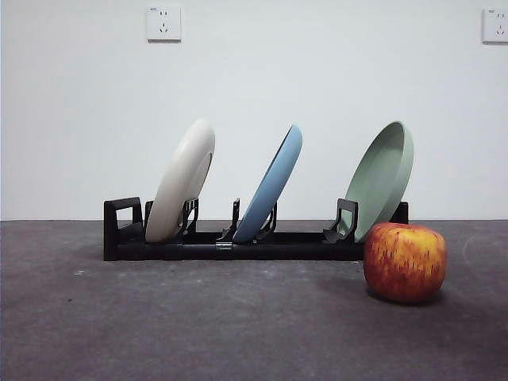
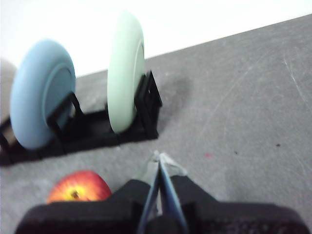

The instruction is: Take the yellow plate from the plate rack,put the plate on the table,take the apple from the table,put the apple in the plate

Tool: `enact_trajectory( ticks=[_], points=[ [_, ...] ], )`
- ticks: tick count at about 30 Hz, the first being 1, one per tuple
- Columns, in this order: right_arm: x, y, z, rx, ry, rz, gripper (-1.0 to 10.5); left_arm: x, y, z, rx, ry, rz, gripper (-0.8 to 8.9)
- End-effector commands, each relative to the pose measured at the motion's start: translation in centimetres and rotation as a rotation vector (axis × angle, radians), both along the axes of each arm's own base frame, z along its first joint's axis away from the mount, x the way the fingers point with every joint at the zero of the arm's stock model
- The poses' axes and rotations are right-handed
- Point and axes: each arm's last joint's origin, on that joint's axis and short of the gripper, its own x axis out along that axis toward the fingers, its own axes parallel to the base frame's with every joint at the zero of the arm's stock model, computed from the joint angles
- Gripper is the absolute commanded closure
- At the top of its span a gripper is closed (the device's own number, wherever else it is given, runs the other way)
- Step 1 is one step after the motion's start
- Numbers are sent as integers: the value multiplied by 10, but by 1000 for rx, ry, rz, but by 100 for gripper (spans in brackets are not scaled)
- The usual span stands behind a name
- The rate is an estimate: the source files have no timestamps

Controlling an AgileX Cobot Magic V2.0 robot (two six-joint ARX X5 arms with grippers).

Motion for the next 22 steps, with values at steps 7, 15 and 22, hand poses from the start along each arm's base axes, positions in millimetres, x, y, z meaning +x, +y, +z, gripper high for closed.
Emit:
enact_trajectory(
  ticks=[7,15,22],
  points=[
    [-1,0,46,70,-22,-8,955,-4,0,37,-104,-41,16,820],
    [18,2,93,62,28,-6,955,9,0,83,-97,-17,18,820],
    [52,9,119,23,116,122,955,45,-4,117,-34,86,-79,819]
  ],
)
